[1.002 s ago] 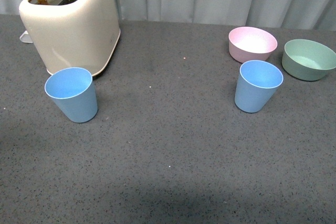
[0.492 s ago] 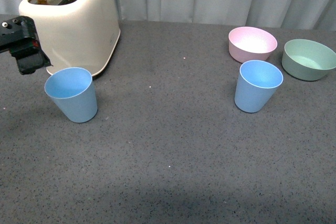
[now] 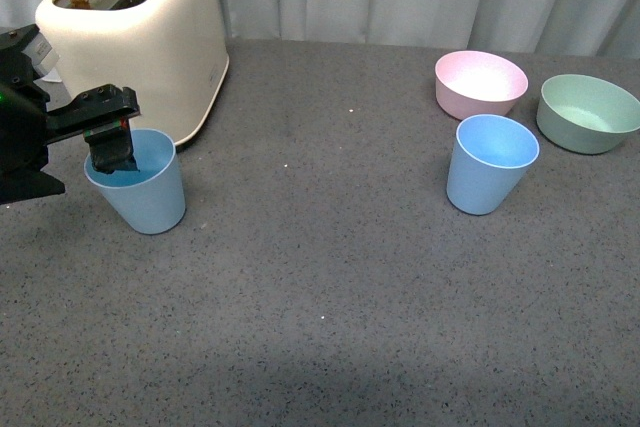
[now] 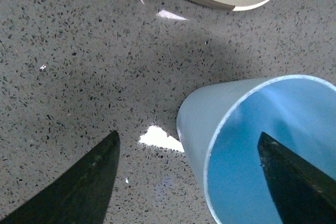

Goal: Stack blue cups with both arms

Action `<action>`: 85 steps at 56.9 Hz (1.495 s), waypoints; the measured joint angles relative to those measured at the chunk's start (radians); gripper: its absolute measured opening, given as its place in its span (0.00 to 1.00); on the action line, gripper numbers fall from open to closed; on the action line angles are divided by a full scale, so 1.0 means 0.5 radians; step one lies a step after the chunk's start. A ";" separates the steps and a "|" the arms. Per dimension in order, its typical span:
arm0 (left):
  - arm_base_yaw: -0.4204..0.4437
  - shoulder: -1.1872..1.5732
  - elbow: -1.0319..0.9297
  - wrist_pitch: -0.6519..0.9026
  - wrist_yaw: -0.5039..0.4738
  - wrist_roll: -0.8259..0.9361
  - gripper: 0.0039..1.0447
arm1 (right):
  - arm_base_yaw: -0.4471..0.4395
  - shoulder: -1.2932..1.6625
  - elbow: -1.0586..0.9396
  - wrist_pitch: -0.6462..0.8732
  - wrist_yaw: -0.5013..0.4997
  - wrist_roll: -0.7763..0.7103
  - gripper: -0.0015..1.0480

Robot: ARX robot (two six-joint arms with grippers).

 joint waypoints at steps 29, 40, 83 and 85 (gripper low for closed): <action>-0.033 0.022 0.044 -0.127 0.082 -0.062 0.03 | 0.000 -0.001 -0.001 0.000 0.000 -0.001 0.91; -0.098 -0.027 0.082 -0.185 0.060 -0.067 0.03 | 0.000 0.000 0.000 0.000 -0.001 -0.001 0.91; -0.748 0.420 0.752 -0.490 -0.203 -0.308 0.03 | 0.000 0.000 0.000 0.000 -0.001 -0.001 0.91; -0.748 0.423 0.760 -0.500 -0.205 -0.310 0.03 | 0.000 -0.001 -0.001 0.000 0.000 0.000 0.91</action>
